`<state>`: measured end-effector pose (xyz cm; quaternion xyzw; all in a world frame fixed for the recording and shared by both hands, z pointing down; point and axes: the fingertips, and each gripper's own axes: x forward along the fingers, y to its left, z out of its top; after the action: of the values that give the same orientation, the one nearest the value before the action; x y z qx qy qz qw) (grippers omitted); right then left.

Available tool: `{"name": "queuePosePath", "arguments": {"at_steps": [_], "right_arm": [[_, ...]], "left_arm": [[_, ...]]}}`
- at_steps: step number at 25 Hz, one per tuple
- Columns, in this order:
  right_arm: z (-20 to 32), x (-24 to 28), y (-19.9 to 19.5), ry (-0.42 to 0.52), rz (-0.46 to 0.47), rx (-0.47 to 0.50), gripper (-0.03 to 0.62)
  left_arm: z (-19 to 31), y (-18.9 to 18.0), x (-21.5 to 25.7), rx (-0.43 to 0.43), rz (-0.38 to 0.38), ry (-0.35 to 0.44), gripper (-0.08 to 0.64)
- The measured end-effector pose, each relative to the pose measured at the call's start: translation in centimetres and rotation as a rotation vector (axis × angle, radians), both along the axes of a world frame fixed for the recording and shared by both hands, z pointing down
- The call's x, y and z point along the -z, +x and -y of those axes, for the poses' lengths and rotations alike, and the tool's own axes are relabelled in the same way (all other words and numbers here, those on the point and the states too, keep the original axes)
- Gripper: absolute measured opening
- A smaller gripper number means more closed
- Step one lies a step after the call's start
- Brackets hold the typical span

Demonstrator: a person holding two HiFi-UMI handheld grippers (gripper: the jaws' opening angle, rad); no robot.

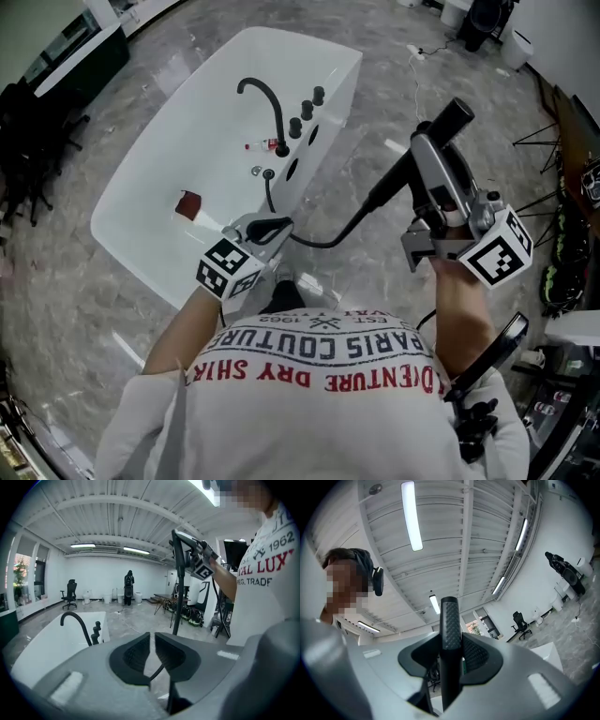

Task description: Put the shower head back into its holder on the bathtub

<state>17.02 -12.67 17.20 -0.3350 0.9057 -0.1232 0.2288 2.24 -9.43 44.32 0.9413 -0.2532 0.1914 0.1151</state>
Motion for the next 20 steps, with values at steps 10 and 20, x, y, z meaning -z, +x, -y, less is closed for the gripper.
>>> {"name": "queuePosePath", "arguments": {"at_steps": [10,20], "right_arm": [[4.7,1.3,-3.3,0.006,0.007,0.031,0.143],[4.2,1.0,-1.4,-0.024,-0.011,-0.05,0.143]], "left_arm": [[2.7,3.1,-10.2,-0.213,0.15,0.019,0.172],[0.4,8.4,-19.9,-0.442,0.252,-0.082,0.184]]}}
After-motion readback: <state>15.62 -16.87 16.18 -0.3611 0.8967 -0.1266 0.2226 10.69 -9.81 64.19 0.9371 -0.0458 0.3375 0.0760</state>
